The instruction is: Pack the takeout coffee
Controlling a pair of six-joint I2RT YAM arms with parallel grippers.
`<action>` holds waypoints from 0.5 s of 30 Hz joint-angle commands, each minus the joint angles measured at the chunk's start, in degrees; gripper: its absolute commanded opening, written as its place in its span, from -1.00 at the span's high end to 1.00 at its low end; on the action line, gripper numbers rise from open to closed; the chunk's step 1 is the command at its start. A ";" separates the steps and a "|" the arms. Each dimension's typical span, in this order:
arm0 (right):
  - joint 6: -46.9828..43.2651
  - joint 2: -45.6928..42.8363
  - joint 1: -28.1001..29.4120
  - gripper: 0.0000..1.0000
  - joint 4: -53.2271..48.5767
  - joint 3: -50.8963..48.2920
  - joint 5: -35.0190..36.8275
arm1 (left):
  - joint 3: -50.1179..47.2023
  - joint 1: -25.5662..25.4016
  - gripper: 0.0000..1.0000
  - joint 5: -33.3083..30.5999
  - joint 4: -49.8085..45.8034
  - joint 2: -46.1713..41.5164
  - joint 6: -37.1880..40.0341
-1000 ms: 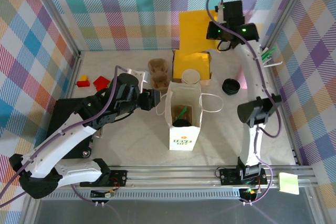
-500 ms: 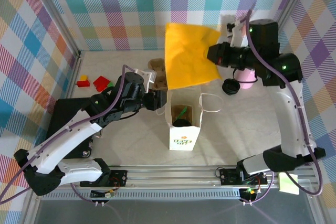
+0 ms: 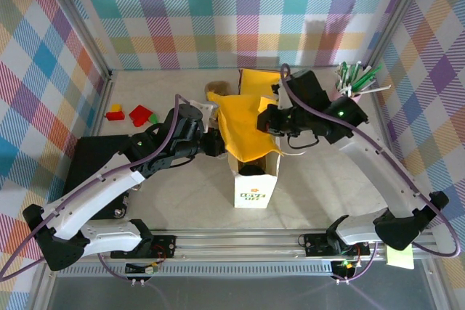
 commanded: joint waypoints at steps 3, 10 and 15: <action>1.78 3.99 4.70 1.00 -4.25 1.39 11.82 | -0.36 0.54 0.03 -0.22 1.22 -1.34 0.17; 1.41 9.56 7.88 1.00 -11.53 4.58 21.53 | -0.23 0.55 0.04 -0.90 0.44 -1.80 0.40; 0.95 13.21 9.12 1.00 -16.38 6.75 25.81 | -0.66 0.53 0.04 -1.71 0.02 -2.72 0.67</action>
